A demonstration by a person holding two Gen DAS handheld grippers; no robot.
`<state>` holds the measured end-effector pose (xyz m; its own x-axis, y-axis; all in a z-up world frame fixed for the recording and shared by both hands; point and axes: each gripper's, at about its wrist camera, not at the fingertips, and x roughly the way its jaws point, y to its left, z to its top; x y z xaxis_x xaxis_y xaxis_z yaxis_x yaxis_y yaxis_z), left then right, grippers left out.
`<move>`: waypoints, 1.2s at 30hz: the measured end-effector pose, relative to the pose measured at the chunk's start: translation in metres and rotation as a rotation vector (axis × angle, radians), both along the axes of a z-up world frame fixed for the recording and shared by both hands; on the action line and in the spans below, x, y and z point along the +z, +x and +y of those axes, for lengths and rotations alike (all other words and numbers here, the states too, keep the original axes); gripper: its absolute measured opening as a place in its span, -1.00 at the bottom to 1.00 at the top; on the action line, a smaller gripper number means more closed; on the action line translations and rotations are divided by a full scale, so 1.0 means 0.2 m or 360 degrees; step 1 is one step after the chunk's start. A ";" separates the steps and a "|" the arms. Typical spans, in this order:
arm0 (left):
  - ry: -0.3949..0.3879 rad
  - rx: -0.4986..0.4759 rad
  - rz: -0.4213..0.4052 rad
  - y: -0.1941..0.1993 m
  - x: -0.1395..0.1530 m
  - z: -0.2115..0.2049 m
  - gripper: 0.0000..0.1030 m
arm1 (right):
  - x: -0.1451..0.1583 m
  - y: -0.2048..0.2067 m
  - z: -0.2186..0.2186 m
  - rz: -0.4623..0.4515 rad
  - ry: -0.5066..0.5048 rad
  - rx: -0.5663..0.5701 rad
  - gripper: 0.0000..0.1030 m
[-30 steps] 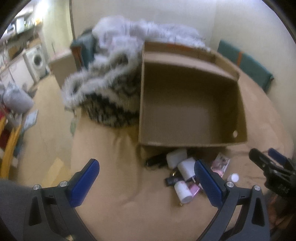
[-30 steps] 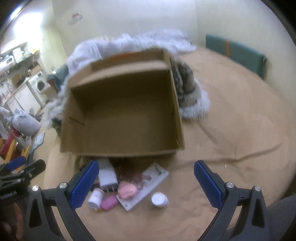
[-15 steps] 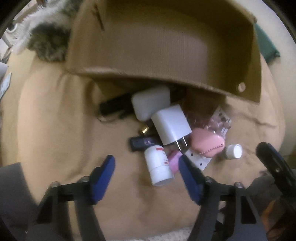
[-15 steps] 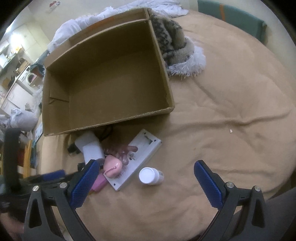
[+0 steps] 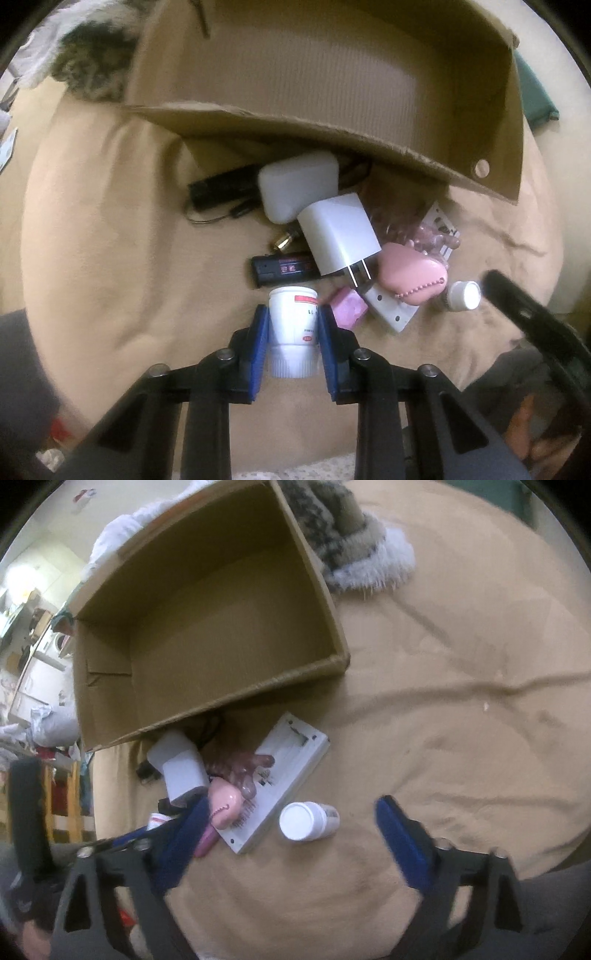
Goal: Organize rigid objects
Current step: 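Grasp the white pill bottle with the left gripper while the right grasps the white jar, then carry both bottles into the box and open both grippers to release them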
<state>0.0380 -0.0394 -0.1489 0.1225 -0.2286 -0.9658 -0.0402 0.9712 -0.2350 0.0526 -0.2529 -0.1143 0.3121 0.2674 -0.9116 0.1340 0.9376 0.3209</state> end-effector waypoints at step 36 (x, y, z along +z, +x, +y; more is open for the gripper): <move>0.0276 0.0211 -0.0517 -0.07 0.42 0.31 -0.54 | 0.30 -0.07 0.12 -0.0436 -0.0071 0.0145 -0.51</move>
